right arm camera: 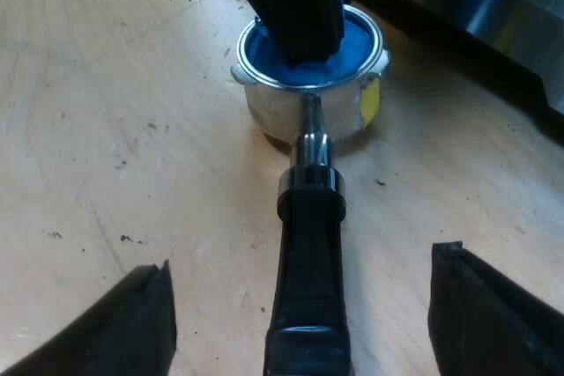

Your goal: Grind coffee beans and then tamp

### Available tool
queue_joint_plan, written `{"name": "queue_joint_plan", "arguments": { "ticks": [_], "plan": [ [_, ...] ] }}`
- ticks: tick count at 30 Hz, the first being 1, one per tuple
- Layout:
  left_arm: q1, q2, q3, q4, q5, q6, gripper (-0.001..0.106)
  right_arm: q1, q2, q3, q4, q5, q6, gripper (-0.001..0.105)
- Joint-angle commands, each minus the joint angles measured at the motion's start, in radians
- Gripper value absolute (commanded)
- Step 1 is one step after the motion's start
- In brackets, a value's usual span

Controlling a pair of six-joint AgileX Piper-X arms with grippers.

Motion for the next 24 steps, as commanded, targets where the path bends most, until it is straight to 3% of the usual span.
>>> {"name": "queue_joint_plan", "arguments": {
  "ticks": [1,12,24],
  "plan": [
    [-0.004,0.057,0.100,0.029,-0.019,0.003,0.000,-0.003,-0.007,-0.002,-0.006,-0.003,-0.002,0.063],
    [-0.004,0.057,0.105,0.020,-0.009,0.003,0.000,-0.003,-0.007,-0.002,-0.006,-0.003,-0.002,0.063],
    [-0.004,-0.022,-0.050,0.052,0.003,0.003,0.000,-0.003,-0.007,-0.002,-0.006,-0.003,-0.002,0.063]
  ]
}}
